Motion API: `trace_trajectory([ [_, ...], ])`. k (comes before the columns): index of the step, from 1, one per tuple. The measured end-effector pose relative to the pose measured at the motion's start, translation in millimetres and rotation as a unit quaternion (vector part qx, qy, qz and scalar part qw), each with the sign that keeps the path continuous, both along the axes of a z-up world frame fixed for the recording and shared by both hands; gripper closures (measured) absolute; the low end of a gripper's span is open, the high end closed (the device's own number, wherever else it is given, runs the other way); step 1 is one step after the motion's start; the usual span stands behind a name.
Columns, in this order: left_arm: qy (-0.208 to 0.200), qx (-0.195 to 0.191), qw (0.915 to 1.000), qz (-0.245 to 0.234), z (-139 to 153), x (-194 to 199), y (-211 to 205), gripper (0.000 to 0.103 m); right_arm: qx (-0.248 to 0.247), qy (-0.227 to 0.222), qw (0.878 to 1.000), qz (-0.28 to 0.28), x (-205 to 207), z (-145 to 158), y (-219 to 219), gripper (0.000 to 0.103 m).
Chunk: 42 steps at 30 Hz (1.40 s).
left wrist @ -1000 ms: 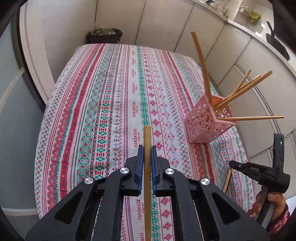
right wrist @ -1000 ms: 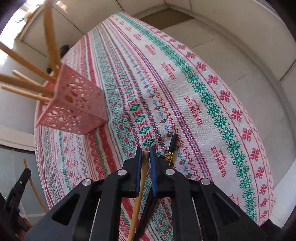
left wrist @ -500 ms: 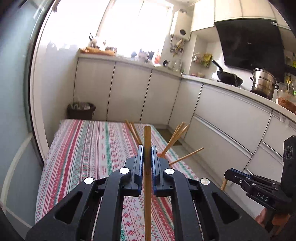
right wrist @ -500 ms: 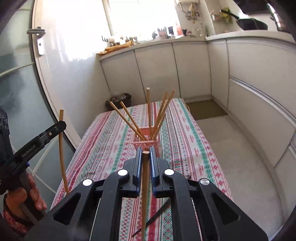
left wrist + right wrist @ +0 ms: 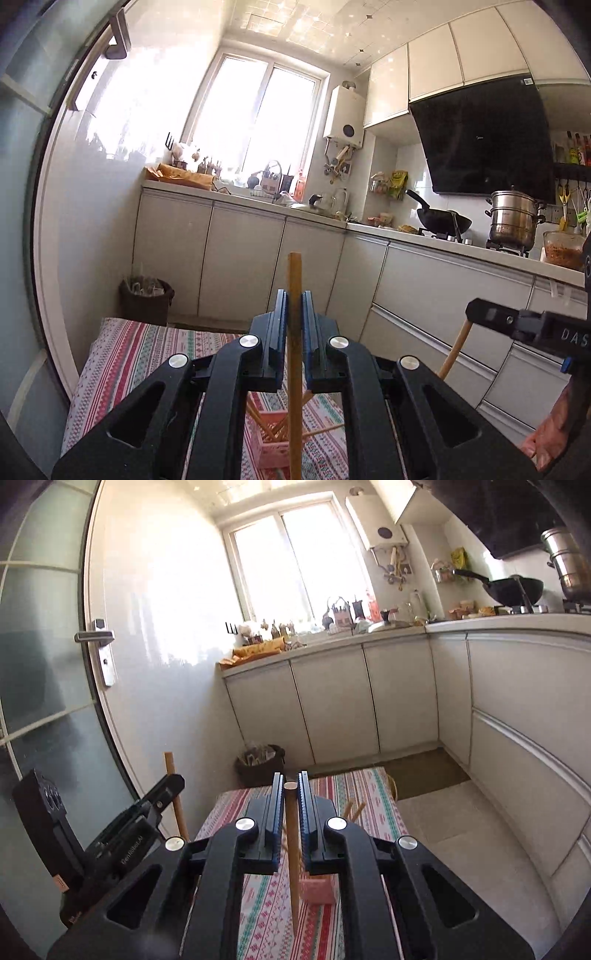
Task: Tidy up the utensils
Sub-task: 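Carry both chopsticks upright over the pink basket and lower them in, then open both tools to release the chopsticks into the pink basket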
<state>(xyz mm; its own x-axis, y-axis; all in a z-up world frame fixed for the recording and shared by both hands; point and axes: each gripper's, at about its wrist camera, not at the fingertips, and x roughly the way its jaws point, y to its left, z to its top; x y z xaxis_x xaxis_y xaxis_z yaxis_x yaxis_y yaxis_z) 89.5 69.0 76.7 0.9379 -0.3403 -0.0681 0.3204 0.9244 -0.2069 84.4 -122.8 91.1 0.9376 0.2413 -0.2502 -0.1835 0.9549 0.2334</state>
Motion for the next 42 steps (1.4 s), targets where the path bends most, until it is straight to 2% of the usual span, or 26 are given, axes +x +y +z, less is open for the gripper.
trace_trajectory([
  [4,-0.013,0.002,0.9999,-0.002,10,17,-7,0.096,0.001,-0.02,1.0,-0.005,26,25,-7,0.095],
  [11,-0.022,0.005,0.9997,0.006,9,38,-1,0.096,0.003,-0.035,0.999,-0.013,63,25,-11,0.095],
  [16,-0.011,0.006,0.9998,0.017,-5,50,10,0.096,-0.001,-0.027,0.999,-0.018,101,-1,-6,0.095],
  [20,0.004,0.012,0.9996,0.024,-16,60,19,0.096,0.006,0.003,1.0,-0.017,125,-40,-2,0.095],
  [23,0.01,0.008,0.9996,0.026,-17,64,26,0.096,-0.012,0.015,1.0,-0.017,136,-67,5,0.093],
  [24,0.01,0.007,0.9995,0.027,-17,65,28,0.096,-0.013,0.02,1.0,-0.015,138,-73,7,0.078],
  [25,0.008,0.007,0.9995,0.029,-16,64,28,0.096,-0.012,0.024,1.0,-0.012,139,-76,8,0.047],
  [26,0.005,0.007,0.9995,0.03,-15,64,29,0.096,-0.007,0.019,1.0,-0.009,138,-77,7,0.041],
  [34,-0.005,0.012,0.9999,0.01,-13,69,8,0.097,-0.026,-0.014,0.999,-0.032,110,-50,-4,0.04],
  [38,-0.002,0.019,0.9998,-0.002,-15,76,-9,0.097,-0.019,-0.005,0.999,-0.044,98,-53,-23,0.04],
  [42,0.017,0.041,0.999,-0.006,-32,87,-24,0.097,-0.011,0.007,0.999,-0.051,90,-62,-41,0.04],
])
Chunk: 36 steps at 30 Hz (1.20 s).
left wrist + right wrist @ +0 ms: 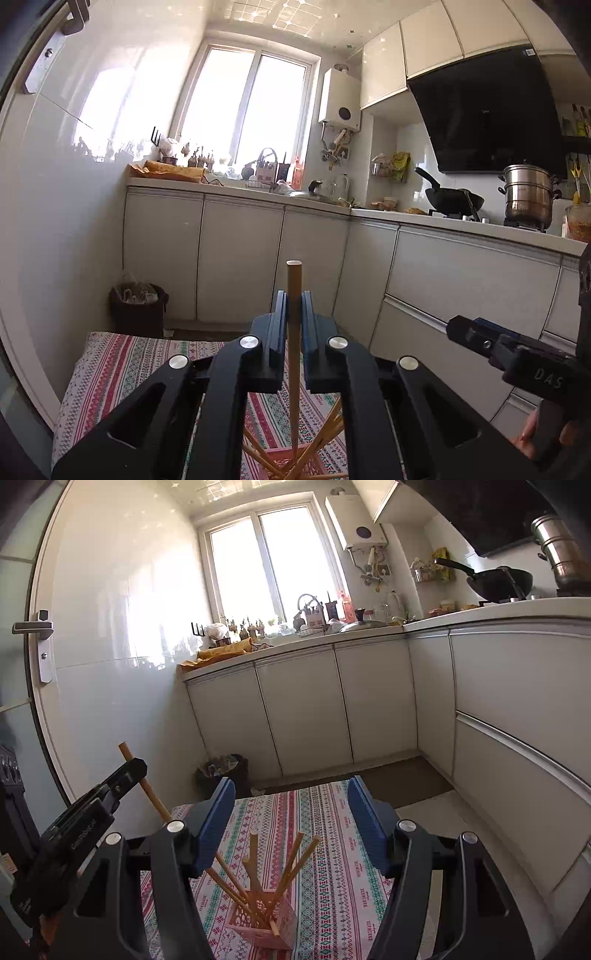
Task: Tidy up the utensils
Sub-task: 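Open both tools to release the chopsticks into the pink basket, then grasp a black chopstick with the left tool while the right tool grasps another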
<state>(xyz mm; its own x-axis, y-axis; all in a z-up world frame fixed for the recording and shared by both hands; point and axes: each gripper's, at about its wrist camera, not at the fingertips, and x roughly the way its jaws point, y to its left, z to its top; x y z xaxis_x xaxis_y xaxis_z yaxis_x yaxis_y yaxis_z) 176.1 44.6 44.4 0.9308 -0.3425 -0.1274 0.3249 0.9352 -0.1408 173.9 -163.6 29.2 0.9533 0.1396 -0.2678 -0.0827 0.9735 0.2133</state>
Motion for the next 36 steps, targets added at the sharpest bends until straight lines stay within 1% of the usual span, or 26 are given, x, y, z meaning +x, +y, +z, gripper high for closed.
trace_trajectory([
  [2,0.017,0.013,0.9998,-0.002,-12,8,-6,0.097,0.002,0.006,1.0,0.0,1,-3,-6,0.04],
  [3,0.034,0.023,0.9991,-0.007,-20,14,-10,0.097,0.003,0.009,1.0,-0.001,-1,-5,-8,0.04],
  [5,0.09,0.034,0.9949,-0.031,-37,29,-16,0.095,0.005,0.014,1.0,-0.001,-2,-8,-11,0.04],
  [6,0.109,0.03,0.993,-0.035,-44,32,-15,0.093,0.006,0.016,1.0,-0.002,-3,-10,-13,0.04],
  [7,0.112,0.022,0.993,-0.029,-47,31,-11,0.086,0.007,0.017,1.0,-0.003,-3,-11,-14,0.04],
  [8,0.108,0.009,0.9938,-0.025,-47,27,-4,0.082,0.01,0.019,1.0,-0.004,-4,-12,-15,0.04],
  [9,0.103,-0.002,0.9945,-0.019,-45,23,2,0.072,0.012,0.02,1.0,-0.005,-4,-13,-16,0.04],
  [10,0.099,-0.008,0.9949,-0.016,-42,20,6,0.065,0.012,0.022,1.0,-0.006,-4,-14,-16,0.04],
  [12,0.094,-0.008,0.9955,-0.01,-36,16,9,0.065,0.012,0.023,1.0,-0.006,-5,-14,-16,0.04],
  [14,0.085,-0.012,0.9963,-0.005,-29,10,14,0.062,0.013,0.023,1.0,-0.007,-7,-13,-15,0.039],
  [16,0.076,-0.013,0.997,-0.004,-22,3,17,0.053,0.015,0.023,1.0,-0.008,-8,-12,-15,0.038],
  [17,0.07,-0.015,0.9974,-0.001,-20,-2,19,0.05,0.015,0.022,1.0,-0.01,-10,-11,-15,0.037],
  [18,0.066,-0.016,0.9977,-0.001,-18,-6,21,0.046,0.015,0.022,1.0,-0.011,-11,-10,-15,0.035],
  [20,0.064,-0.015,0.9978,-0.001,-14,-13,22,0.041,0.016,0.022,1.0,-0.013,-16,-10,-15,0.026],
  [21,0.063,-0.014,0.9979,0.0,-13,-17,24,0.036,0.017,0.021,1.0,-0.014,-19,-9,-14,0.021],
  [22,0.062,-0.014,0.998,0.001,-12,-22,25,0.027,0.017,0.02,1.0,-0.015,-22,-9,-13,0.016],
  [23,0.059,-0.015,0.9982,0.002,-11,-26,26,0.022,0.017,0.019,1.0,-0.018,-25,-9,-13,0.013],
  [24,0.053,-0.017,0.9984,0.002,-10,-31,27,0.011,0.015,0.018,1.0,-0.019,-29,-9,-11,0.008],
  [25,0.047,-0.02,0.9987,0.002,-8,-37,29,0.007,0.012,0.018,1.0,-0.02,-32,-9,-10,0.007],
  [28,0.046,-0.025,0.9986,0.005,-2,-49,34,0.007,-0.005,0.031,0.999,-0.023,-38,-8,-5,0.007],
  [32,0.049,-0.016,0.9986,0.01,2,-62,37,0.007,-0.011,0.033,0.999,-0.025,-51,-7,-2,0.007],
  [36,0.067,-0.009,0.9977,0.007,-1,-73,40,0.007,-0.015,0.038,0.999,-0.023,-65,-7,-1,0.007],
])
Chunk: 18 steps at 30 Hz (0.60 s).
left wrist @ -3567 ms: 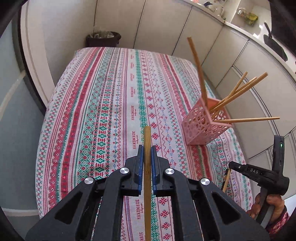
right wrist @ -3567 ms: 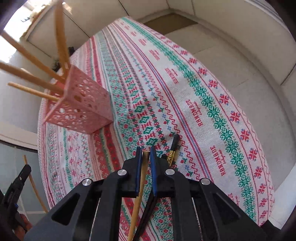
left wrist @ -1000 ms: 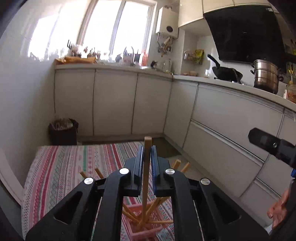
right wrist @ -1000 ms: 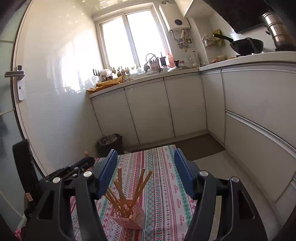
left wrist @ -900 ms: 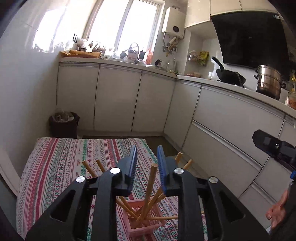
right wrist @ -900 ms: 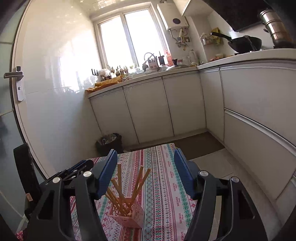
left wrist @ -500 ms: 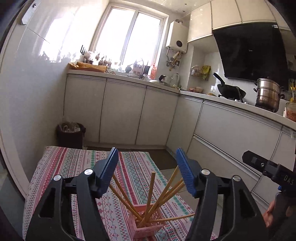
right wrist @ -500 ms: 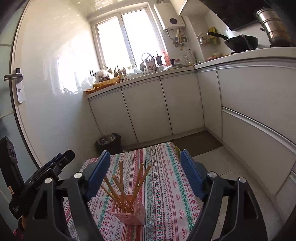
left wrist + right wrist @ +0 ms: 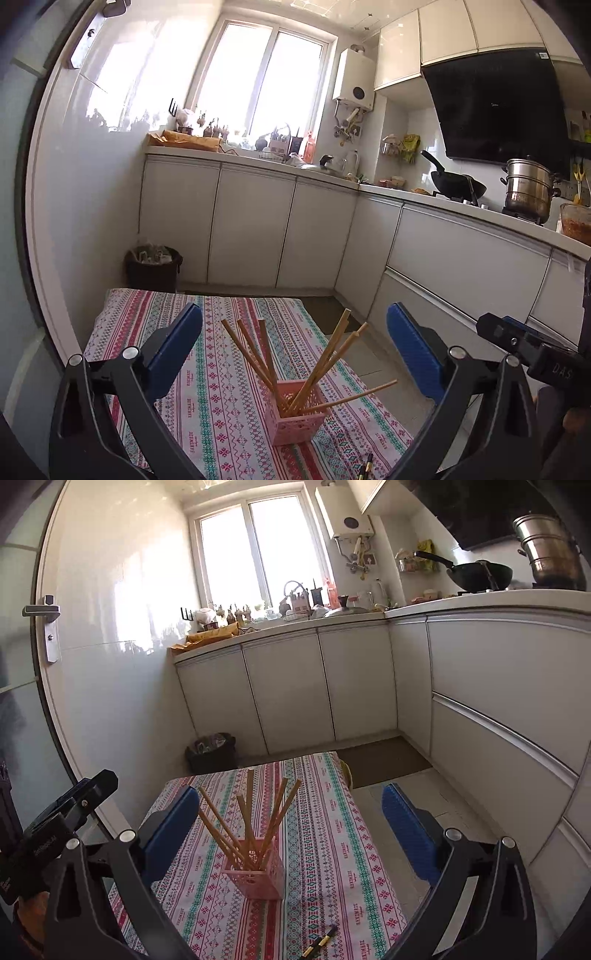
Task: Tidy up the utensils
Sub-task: 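Grasp a black chopstick with the left tool while the right tool grasps another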
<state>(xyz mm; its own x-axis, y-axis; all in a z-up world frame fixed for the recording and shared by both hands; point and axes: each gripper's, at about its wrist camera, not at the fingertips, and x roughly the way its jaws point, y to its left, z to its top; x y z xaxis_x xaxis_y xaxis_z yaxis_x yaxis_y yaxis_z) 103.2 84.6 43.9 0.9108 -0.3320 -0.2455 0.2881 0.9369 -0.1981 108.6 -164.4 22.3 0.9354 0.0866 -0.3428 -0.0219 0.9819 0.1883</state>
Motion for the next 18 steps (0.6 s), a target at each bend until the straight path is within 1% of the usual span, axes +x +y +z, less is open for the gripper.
trace_trajectory([
  [3,0.025,0.021,0.9994,-0.012,-12,-9,-2,0.007,0.001,0.014,1.0,-0.007,-13,-12,-6,0.007],
  [5,0.049,0.04,0.9977,-0.026,-27,-15,-5,0.007,0.004,0.041,0.999,-0.014,-21,-29,-13,0.007],
  [7,0.081,0.069,0.9931,-0.05,-46,-22,-15,0.007,0.018,0.076,0.997,-0.022,-28,-53,-25,0.007],
  [8,0.098,0.084,0.9895,-0.067,-56,-24,-21,0.007,0.024,0.095,0.995,-0.031,-32,-66,-33,0.007],
  [9,0.117,0.099,0.984,-0.091,-66,-26,-30,0.007,0.033,0.114,0.992,-0.042,-35,-80,-42,0.007],
  [10,0.138,0.113,0.9767,-0.12,-76,-26,-41,0.007,0.043,0.131,0.989,-0.053,-38,-95,-52,0.007],
  [11,0.164,0.131,0.9668,-0.145,-88,-24,-54,0.007,0.052,0.15,0.985,-0.065,-40,-109,-62,0.007],
  [12,0.193,0.16,0.9532,-0.168,-101,-20,-70,0.007,0.06,0.171,0.981,-0.074,-40,-122,-71,0.007],
  [14,0.244,0.231,0.9222,-0.192,-129,-12,-106,0.007,0.088,0.222,0.967,-0.087,-36,-146,-89,0.007],
  [15,0.262,0.252,0.9095,-0.202,-143,-7,-120,0.011,0.105,0.243,0.961,-0.083,-32,-153,-95,0.007],
  [16,0.285,0.262,0.8972,-0.213,-156,0,-132,0.018,0.115,0.255,0.957,-0.075,-30,-157,-99,0.007],
  [17,0.309,0.264,0.8867,-0.22,-169,9,-142,0.022,0.117,0.257,0.956,-0.077,-30,-160,-102,0.007],
  [18,0.329,0.262,0.8797,-0.222,-180,18,-150,0.033,0.116,0.256,0.956,-0.079,-31,-161,-103,0.007],
])
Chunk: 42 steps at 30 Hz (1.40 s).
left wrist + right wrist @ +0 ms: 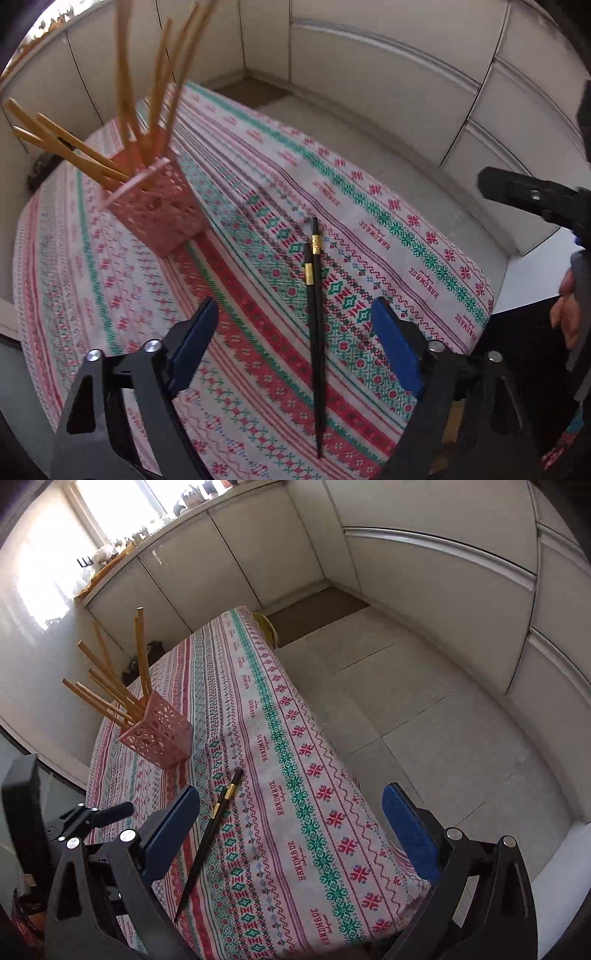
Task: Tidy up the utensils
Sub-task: 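Grasp a black chopstick with the left tool while the right tool grasps another, then lift the black chopsticks with both tools and carry them over the pink basket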
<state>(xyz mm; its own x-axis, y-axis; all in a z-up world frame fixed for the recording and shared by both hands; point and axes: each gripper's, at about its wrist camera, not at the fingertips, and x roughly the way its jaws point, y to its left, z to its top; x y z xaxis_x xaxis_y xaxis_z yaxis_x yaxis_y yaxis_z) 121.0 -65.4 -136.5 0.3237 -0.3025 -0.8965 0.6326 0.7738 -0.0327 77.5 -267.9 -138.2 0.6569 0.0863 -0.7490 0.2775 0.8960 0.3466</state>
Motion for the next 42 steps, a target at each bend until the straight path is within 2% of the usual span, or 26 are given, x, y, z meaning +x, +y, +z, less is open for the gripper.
trace_trajectory([
  [1,0.01,0.006,0.9999,0.005,-10,7,-7,0.041,0.001,0.002,1.0,0.002,1,0,-2,0.007],
  [2,0.007,0.015,0.9998,0.008,-17,13,-13,0.043,0.007,0.001,1.0,0.005,0,0,-3,0.007],
  [4,-0.02,0.039,0.999,0.011,-28,18,-23,0.05,0.012,0.001,1.0,0.01,0,0,-4,0.007],
  [12,-0.021,0.055,0.9972,0.045,-51,40,-26,0.052,0.062,0.012,0.998,0.015,3,-5,-12,0.007],
  [14,-0.011,0.053,0.9978,0.039,-54,43,-31,0.052,0.059,0.01,0.998,0.016,3,-4,-11,0.007],
  [18,-0.007,0.08,0.9967,0.014,-56,49,-43,0.054,0.054,0.029,0.998,0.012,7,-10,-10,0.007],
  [21,0.051,0.047,0.9976,0.0,-58,57,-45,0.084,0.054,0.055,0.997,0.003,15,-19,-8,0.007],
  [23,0.06,0.04,0.9974,0.005,-58,60,-43,0.087,0.042,0.07,0.997,0.003,24,-23,-3,0.007],
  [24,0.067,0.031,0.9972,0.011,-58,60,-39,0.095,0.031,0.083,0.996,0.006,30,-26,0,0.007],
  [25,0.074,0.021,0.9969,0.018,-58,59,-33,0.097,0.024,0.095,0.995,0.01,37,-29,5,0.007],
  [27,0.075,0.008,0.9962,0.043,-57,50,-9,0.097,0.017,0.114,0.993,0.024,50,-35,16,0.007],
  [30,0.054,-0.008,0.9951,0.083,-55,33,36,0.097,-0.004,0.132,0.99,0.054,71,-40,44,0.008],
  [32,0.046,-0.022,0.9923,0.113,-45,24,65,0.097,-0.006,0.165,0.984,0.064,90,-53,61,0.016],
  [34,0.03,-0.044,0.9893,0.135,-30,23,89,0.097,-0.017,0.203,0.977,0.065,108,-70,75,0.038],
  [35,0.021,-0.056,0.9882,0.141,-21,22,99,0.097,-0.026,0.217,0.974,0.058,115,-77,79,0.041],
  [37,0.007,-0.078,0.9857,0.15,-8,22,114,0.097,-0.051,0.223,0.973,0.043,124,-82,87,0.042],
  [40,-0.001,-0.103,0.982,0.158,4,19,130,0.097,-0.064,0.245,0.967,0.032,137,-86,98,0.037],
  [42,-0.009,-0.119,0.9805,0.156,14,20,132,0.097,-0.073,0.255,0.964,0.02,142,-87,103,0.038],
])
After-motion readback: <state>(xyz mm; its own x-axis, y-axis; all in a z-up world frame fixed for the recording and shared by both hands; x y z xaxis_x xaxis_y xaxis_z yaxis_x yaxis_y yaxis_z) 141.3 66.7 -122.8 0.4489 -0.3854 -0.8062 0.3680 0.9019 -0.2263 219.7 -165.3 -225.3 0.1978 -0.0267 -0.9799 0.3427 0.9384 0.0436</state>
